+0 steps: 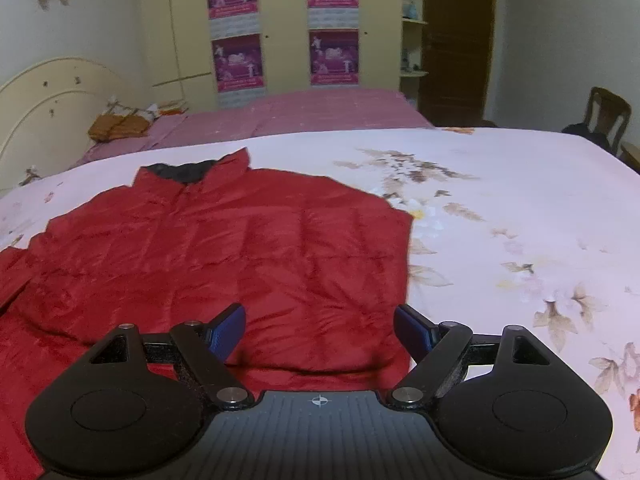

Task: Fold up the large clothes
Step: 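Fold the held sleeve with the left tool across the jacket body and release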

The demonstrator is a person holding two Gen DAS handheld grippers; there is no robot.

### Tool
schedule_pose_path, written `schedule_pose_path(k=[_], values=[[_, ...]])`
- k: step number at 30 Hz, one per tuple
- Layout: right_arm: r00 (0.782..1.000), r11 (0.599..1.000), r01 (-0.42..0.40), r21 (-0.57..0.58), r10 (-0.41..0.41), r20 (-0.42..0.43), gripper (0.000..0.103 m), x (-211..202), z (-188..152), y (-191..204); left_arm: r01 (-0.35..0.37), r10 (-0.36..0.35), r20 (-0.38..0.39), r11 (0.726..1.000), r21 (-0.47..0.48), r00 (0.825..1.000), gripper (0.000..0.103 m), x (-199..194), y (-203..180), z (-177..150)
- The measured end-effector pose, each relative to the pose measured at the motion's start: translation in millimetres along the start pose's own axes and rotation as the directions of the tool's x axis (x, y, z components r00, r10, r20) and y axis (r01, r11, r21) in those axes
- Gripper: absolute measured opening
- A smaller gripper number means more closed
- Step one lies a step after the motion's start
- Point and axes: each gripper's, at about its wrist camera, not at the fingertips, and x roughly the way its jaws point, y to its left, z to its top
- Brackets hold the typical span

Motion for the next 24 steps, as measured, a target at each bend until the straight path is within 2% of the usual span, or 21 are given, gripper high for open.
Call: schedule_pose_path(k=[3, 6, 11, 16, 19, 22, 24], values=[[1.000, 0.999, 0.008, 0.039, -0.008, 0.000, 0.081, 0.8, 0.7, -9.7, 0.104, -0.101, -0.027, 0.984, 0.146, 0.994, 0.014, 12.7, -59.7, -10.3], [1.000, 0.997, 0.022, 0.069, -0.022, -0.002, 0.081, 3.5, 1.2, -16.5, 0.211, -0.188, -0.106, 0.937, 0.279, 0.976, 0.014, 28.8, -123.9, -39.0], [1.000, 0.992, 0.023, 0.122, -0.025, 0.016, 0.081, 0.7, 4.9, -27.3, 0.368, -0.268, -0.271, 0.808, 0.459, 0.925, 0.015, 49.8, -225.2, -105.0], [0.999, 0.981, 0.024, 0.192, -0.030, 0.028, 0.081, -2.1, 6.1, -46.2, 0.478, -0.269, -0.414, 0.669, 0.569, 0.869, 0.015, 61.5, -294.6, -167.3], [0.999, 0.973, 0.030, 0.228, -0.036, 0.025, 0.081, -2.1, 4.6, -57.9, 0.539, -0.253, -0.492, 0.575, 0.616, 0.833, 0.015, 61.1, -319.7, -210.5], [0.999, 0.966, 0.036, 0.254, -0.042, 0.021, 0.081, -2.2, 1.9, -70.3, 0.576, -0.247, -0.529, 0.491, 0.654, 0.812, 0.016, 51.4, -328.0, -242.2], [0.999, 0.962, 0.039, 0.269, -0.046, 0.019, 0.081, -2.4, 0.2, -78.7, 0.596, -0.248, -0.548, 0.449, 0.666, 0.799, 0.016, 47.1, -334.0, -259.7]])
